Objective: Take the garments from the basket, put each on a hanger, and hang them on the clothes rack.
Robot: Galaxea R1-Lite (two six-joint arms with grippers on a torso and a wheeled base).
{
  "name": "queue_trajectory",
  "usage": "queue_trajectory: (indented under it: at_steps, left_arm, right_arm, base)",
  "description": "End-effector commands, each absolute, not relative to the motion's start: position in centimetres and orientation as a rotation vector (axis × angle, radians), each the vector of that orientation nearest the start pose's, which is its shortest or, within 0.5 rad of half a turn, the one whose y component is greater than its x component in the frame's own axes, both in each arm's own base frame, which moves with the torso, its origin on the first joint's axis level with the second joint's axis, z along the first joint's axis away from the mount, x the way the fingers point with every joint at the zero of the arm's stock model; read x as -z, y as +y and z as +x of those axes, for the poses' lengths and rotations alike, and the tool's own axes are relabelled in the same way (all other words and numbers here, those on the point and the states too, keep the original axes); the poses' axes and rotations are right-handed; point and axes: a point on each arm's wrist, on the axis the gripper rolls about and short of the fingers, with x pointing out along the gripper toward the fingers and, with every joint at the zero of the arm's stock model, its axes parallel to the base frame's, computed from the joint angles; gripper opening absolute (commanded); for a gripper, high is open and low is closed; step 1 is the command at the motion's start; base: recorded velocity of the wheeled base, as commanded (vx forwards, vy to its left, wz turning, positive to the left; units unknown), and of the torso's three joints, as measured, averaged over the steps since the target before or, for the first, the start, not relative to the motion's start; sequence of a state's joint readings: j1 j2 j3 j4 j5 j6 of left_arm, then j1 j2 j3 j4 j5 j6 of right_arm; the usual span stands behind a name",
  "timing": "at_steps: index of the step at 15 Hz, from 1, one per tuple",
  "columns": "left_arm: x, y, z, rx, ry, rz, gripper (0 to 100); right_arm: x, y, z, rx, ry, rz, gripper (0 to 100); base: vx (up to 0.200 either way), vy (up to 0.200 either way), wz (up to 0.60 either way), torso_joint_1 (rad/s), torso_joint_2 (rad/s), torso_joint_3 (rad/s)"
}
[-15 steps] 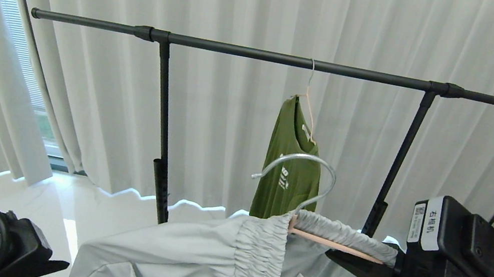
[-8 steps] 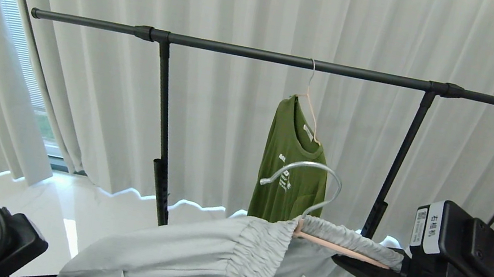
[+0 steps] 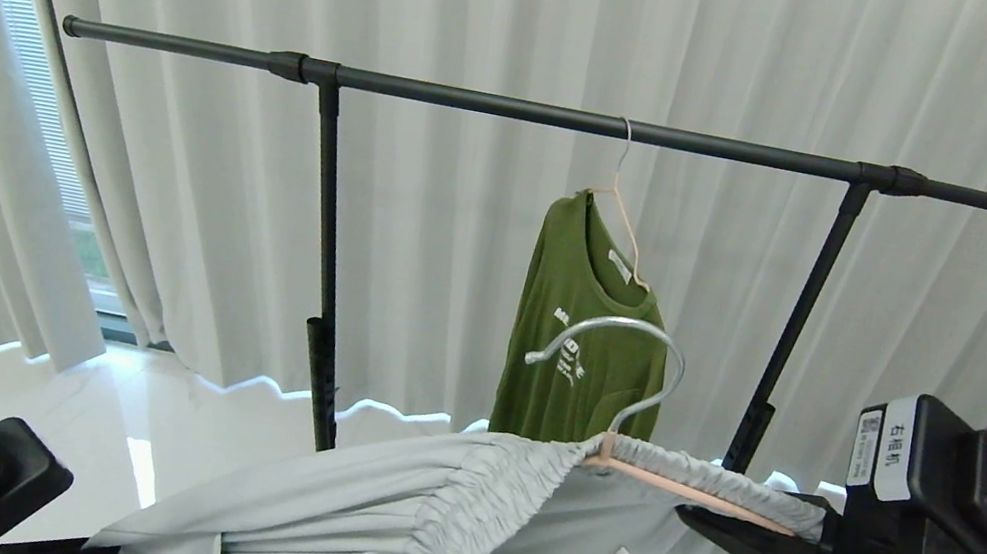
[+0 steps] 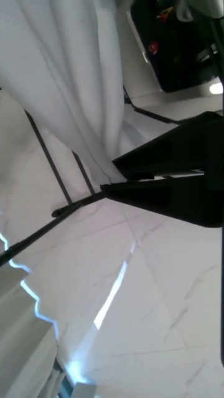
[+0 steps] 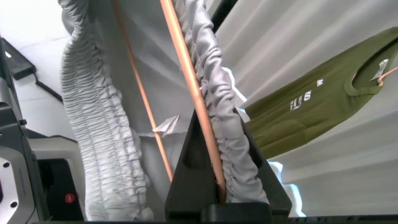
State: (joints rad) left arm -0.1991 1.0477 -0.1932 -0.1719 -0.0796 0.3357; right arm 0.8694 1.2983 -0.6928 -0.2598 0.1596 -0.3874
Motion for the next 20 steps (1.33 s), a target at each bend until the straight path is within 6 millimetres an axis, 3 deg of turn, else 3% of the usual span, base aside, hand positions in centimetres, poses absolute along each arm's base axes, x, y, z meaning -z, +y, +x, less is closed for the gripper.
queue_trajectory:
  at_steps: [1, 2, 3, 6, 9, 13, 20]
  left_arm:
    - [-11.5, -2.3, 9.8, 0.395, 0.614, 0.368, 0]
    - [-11.6, -2.4, 9.7, 0.400, 0.606, 0.370, 0]
    - [-11.6, -2.4, 9.5, 0.402, 0.599, 0.368, 100]
    - [-12.0, -2.3, 9.3, 0.401, 0.566, 0.368, 100]
    - [-12.9, -2.3, 8.9, 0.391, 0.505, 0.357, 100]
    - [-14.6, -1.8, 9.4, 0.322, 0.439, 0.348, 100]
    - [-14.5, -1.4, 9.6, 0.267, 0.454, 0.343, 100]
  right_arm:
    - [-21.7, 15.7, 12.8, -1.072, 0.139, -0.472, 0]
    - [-21.7, 15.6, 12.8, -1.072, 0.141, -0.473, 0]
    - [-21.6, 15.7, 12.8, -1.072, 0.142, -0.473, 0]
    - [-21.4, 15.4, 13.1, -1.040, 0.165, -0.481, 0]
    - [-20.7, 13.7, 13.6, -0.937, 0.293, -0.490, 0]
    - [-19.8, 10.4, 12.8, -0.709, 0.537, -0.416, 0]
    - [-19.7, 3.7, 10.4, -0.325, 0.739, -0.307, 0]
  base:
    - [0.000, 0.000, 0.00, 0.000, 0.00, 0.000]
    - [0.000, 0.000, 0.00, 0.000, 0.00, 0.000]
    - [0.000, 0.000, 0.00, 0.000, 0.00, 0.000]
    - [0.000, 0.000, 0.00, 0.000, 0.00, 0.000]
    - [0.000, 0.000, 0.00, 0.000, 0.00, 0.000]
    - [0.000, 0.000, 0.00, 0.000, 0.00, 0.000]
    - [0.000, 0.000, 0.00, 0.000, 0.00, 0.000]
